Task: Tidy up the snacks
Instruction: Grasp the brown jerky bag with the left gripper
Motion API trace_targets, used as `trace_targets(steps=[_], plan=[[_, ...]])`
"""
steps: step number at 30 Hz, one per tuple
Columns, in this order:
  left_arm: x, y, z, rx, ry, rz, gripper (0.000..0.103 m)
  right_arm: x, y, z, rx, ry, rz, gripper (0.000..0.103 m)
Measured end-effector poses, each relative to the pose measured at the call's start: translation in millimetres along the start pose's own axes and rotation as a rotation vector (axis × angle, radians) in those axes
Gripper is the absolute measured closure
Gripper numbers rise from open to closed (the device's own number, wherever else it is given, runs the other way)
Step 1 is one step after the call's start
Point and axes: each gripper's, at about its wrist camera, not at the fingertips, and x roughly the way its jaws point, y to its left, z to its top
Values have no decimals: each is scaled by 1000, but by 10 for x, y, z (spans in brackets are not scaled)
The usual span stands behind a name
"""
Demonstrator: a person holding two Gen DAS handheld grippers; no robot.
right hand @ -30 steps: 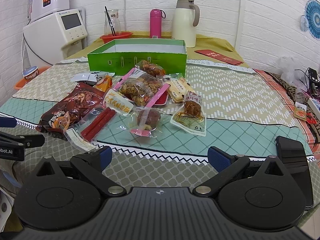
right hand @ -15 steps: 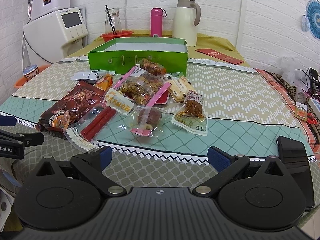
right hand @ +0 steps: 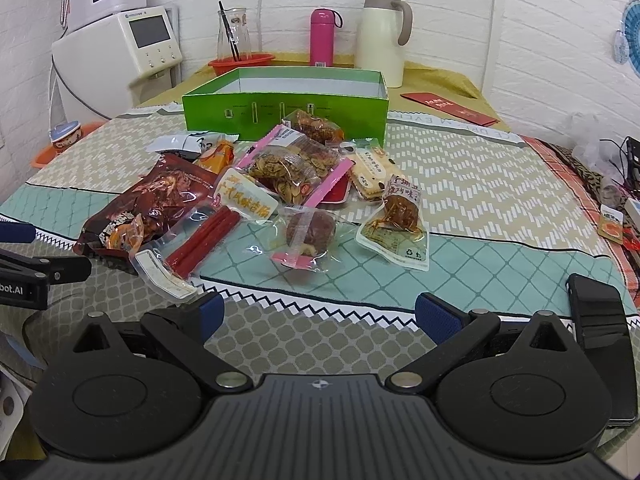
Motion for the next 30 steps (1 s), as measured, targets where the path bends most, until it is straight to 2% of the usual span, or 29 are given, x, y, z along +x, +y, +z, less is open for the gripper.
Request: trace_targets(steps=[5, 9, 13, 17, 21, 23, 25, 28, 29, 30], plan=[[59, 168, 50, -75, -11, -37, 0, -69, 87, 41, -9, -89, 123, 0], [64, 289, 106, -50, -12, -67, 0, -13, 201, 86, 9, -136, 211, 0], [85, 415, 207, -63, -11, -112, 0, 108, 439, 161, -55, -107, 303, 0], [164, 521, 329, -66, -3, -209, 0, 189, 684, 237, -154, -124, 324, 0], [270, 546, 453, -72, 5, -214, 1, 348, 701, 414, -86, -107, 379, 0], [337, 612, 495, -106, 13, -240, 1, 439, 679, 470, -48, -92, 414, 6], [391, 695, 517, -113, 23, -270, 1, 510, 668, 496, -24, -77, 411, 29], [439, 759, 518, -118, 35, -286, 6, 634, 609, 491, -8, -35, 387, 45], [462, 767, 516, -116, 46, -297, 15, 668, 582, 480, 2, -21, 376, 48], [498, 776, 510, -115, 67, -321, 42, 702, 561, 471, 12, -12, 364, 51]])
